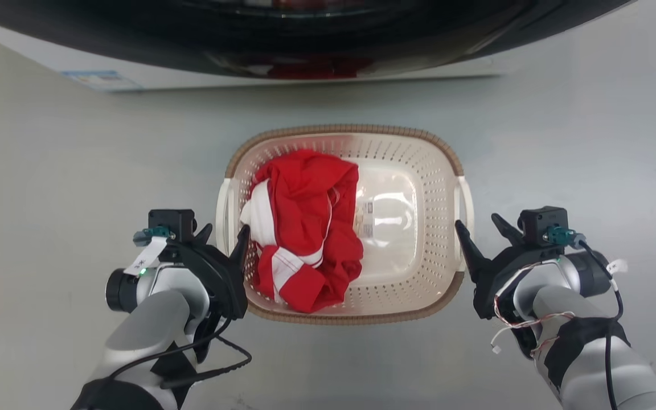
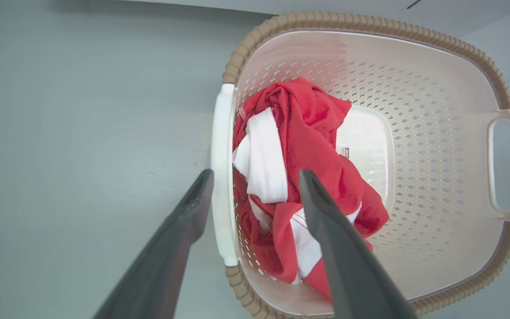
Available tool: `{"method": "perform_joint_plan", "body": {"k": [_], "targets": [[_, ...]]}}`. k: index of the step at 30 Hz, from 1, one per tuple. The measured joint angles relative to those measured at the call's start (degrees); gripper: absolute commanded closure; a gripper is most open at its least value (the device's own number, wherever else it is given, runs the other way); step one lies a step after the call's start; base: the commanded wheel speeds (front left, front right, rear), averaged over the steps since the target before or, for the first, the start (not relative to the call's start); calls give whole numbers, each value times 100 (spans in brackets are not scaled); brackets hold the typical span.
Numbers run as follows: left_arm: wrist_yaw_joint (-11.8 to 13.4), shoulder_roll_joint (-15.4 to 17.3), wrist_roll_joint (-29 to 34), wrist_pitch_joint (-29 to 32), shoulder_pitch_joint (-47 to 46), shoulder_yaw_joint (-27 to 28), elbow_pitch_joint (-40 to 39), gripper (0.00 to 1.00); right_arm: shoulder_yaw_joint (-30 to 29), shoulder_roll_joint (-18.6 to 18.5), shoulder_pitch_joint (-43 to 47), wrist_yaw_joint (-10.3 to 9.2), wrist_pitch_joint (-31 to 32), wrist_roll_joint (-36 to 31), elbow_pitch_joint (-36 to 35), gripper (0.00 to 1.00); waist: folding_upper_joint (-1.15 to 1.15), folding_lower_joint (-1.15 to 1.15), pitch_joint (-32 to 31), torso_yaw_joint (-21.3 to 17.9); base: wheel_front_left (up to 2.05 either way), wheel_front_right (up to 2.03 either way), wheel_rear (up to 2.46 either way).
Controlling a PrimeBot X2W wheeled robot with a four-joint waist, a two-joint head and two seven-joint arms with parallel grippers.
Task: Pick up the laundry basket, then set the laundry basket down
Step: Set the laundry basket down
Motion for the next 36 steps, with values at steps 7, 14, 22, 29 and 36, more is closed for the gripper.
{"method": "perform_joint_plan", "body": {"k": [7,14,22,29,36], "targets": [[-1,42,8,-53,263,-24,22,0,-140,44,366,0,-1,93,-118,0,0,0,-565,-55,0,0,0],[-2,91,104,-189,495,-156,23,0,-243,55,717,0,-1,131,-318,0,0,0,-1135,-103,0,0,0],[-2,157,264,-322,808,-209,-51,0,-415,-23,1071,-68,-1,138,-667,0,0,0,-1714,-134,0,0,0],[24,232,323,-360,1008,-187,-277,0,-568,-110,1447,-266,-1,101,-1089,0,-1,0,-2173,-135,0,0,0],[264,367,371,-360,1243,46,-860,0,-766,-231,1730,-525,-1,-62,-1672,0,-1,0,-2591,-137,0,0,0]]}}
